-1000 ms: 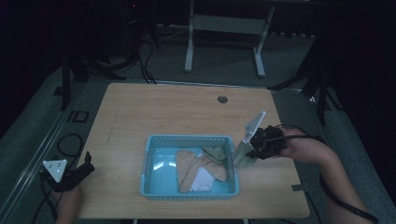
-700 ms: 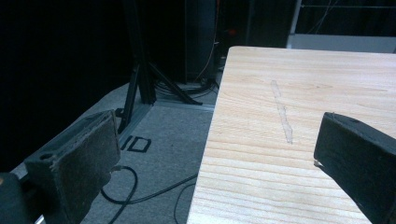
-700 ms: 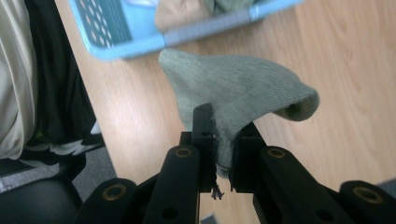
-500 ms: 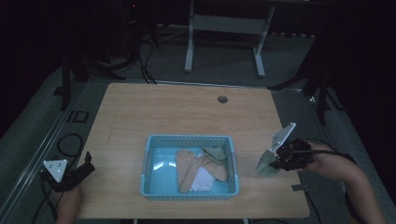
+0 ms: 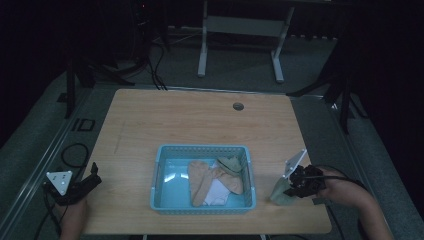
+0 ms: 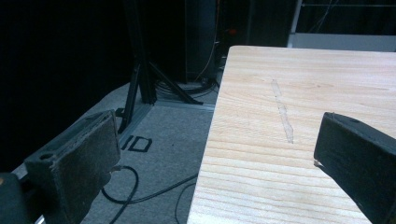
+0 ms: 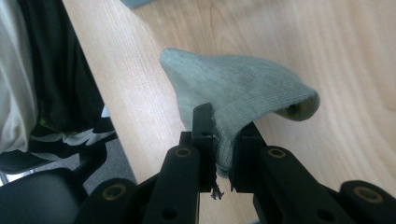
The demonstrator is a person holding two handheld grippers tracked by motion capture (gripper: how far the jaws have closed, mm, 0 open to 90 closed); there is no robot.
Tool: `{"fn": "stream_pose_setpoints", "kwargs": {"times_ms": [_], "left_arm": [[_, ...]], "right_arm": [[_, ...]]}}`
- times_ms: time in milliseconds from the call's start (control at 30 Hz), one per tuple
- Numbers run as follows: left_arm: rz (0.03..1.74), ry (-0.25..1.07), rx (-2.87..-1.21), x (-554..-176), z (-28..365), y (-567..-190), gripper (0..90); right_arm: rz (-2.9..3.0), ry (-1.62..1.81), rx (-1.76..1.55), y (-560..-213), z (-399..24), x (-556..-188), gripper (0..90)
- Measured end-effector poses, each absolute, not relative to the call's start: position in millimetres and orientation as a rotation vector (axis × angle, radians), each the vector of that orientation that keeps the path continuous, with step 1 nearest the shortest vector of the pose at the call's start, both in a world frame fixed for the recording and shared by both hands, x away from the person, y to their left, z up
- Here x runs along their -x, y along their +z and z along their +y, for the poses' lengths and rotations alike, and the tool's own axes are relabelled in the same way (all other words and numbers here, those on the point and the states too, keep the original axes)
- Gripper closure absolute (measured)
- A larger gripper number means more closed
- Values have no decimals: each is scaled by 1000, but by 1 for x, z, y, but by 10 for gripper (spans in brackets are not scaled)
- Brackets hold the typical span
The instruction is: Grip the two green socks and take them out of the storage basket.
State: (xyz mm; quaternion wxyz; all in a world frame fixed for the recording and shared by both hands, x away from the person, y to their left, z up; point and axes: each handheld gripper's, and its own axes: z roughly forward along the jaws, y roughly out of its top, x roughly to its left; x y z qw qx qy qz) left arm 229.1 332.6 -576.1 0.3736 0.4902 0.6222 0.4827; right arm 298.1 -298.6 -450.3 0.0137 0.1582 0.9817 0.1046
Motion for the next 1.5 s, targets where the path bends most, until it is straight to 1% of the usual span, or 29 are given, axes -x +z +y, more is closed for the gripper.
{"fn": "stream_pose_setpoints", "kwargs": {"times_ms": [233,500,600,633,700,767,833,867,933,1133,1333,1500], "left_arm": [[1594,1237,-1256,-229,333,-576,4],[1594,1236,-1255,-229,333,-576,4],[1594,1235,-1255,-229,333,-576,4],[1594,1235,-1255,-229,333,-576,4],[1595,1234,-1254,-229,333,-576,4],[1594,1235,-1255,-229,333,-576,4],[1593,1236,-1256,-229,333,-576,4],[1593,1236,-1256,-229,333,-576,4],[1594,1237,-1257,-229,332,-576,4],[1594,1234,-1256,-229,333,-576,4],[1594,1233,-1256,-229,333,-576,4],[1594,1232,-1256,-229,333,-576,4]], "right_arm": [[3079,261,-500,-485,-292,-315,824],[3087,224,-514,-504,-286,-340,813],[3081,199,-522,-509,-285,-347,763],[3079,200,-530,-509,-285,-348,715],[3065,207,-518,-506,-285,-349,659],[3047,220,-513,-498,-285,-350,581],[3031,214,-502,-489,-285,-350,559],[3031,214,-502,-489,-285,-350,559],[3015,227,-497,-475,-282,-350,541],[3002,239,-452,-451,-270,-351,505],[2990,238,-417,-433,-252,-354,502],[2994,241,-374,-425,-236,-356,502]]}}
